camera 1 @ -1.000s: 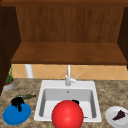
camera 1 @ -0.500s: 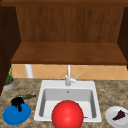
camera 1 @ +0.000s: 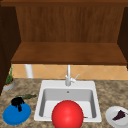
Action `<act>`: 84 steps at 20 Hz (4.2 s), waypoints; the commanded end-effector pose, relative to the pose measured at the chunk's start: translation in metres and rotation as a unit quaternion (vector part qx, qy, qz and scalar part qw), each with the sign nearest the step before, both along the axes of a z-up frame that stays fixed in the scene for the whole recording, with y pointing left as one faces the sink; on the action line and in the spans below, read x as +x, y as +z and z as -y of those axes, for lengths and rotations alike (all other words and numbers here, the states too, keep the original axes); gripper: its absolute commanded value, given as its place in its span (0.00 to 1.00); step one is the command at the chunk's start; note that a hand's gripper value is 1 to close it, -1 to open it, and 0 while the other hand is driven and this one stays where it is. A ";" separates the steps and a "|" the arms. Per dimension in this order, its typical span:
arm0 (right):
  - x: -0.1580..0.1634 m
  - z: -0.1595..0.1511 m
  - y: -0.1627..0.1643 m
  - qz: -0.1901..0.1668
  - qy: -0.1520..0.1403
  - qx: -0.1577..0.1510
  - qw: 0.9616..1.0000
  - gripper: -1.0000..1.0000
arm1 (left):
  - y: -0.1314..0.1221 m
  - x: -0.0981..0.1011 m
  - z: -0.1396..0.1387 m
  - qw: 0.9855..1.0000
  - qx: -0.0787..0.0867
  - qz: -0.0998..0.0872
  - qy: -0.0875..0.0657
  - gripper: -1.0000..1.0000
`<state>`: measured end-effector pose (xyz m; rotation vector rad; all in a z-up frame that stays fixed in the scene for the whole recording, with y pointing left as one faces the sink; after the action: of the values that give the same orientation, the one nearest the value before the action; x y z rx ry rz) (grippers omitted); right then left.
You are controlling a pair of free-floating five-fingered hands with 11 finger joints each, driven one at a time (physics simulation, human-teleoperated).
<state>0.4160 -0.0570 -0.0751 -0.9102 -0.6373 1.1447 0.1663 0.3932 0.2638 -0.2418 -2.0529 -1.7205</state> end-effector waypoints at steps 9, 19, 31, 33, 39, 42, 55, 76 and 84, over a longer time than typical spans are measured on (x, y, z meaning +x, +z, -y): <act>-0.026 0.010 -0.015 -0.003 0.018 0.022 1.000 1.00 | 0.000 0.000 0.000 1.000 0.000 0.000 0.000 0.50; -0.019 0.010 0.039 -0.010 0.022 0.002 1.000 0.00 | 0.000 0.000 0.000 1.000 0.000 0.000 0.000 0.50; -0.016 -0.021 0.064 -0.023 0.047 -0.028 0.998 0.00 | 0.000 0.000 0.000 1.000 0.000 0.000 0.000 0.50; -0.015 -0.029 0.064 -0.034 0.052 -0.029 0.998 0.00 | 0.000 0.000 0.000 1.000 0.000 0.000 0.000 0.50; -0.012 -0.041 0.060 -0.042 0.099 -0.002 0.994 0.00 | 0.000 0.000 0.000 1.000 0.000 0.000 0.000 0.50; 0.005 -0.039 0.044 -0.040 0.121 0.011 0.992 0.00 | 0.000 0.000 0.000 1.000 0.000 0.000 0.000 0.50; 0.068 -0.033 -0.048 -0.046 0.196 0.060 0.978 0.00 | 0.000 0.000 0.000 1.000 0.000 0.000 0.000 0.50; 0.083 -0.068 -0.017 0.049 0.210 -0.107 0.971 1.00 | 0.000 0.000 0.000 1.000 0.000 0.000 0.000 0.50; 0.044 -0.059 0.048 0.074 0.227 -0.115 0.964 1.00 | 0.000 0.000 0.000 1.000 0.000 0.000 0.000 0.50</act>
<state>0.4824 0.0021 -0.0501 -1.0774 -0.8643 1.6107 0.1663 0.3932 0.2638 -0.2418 -2.0529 -1.7205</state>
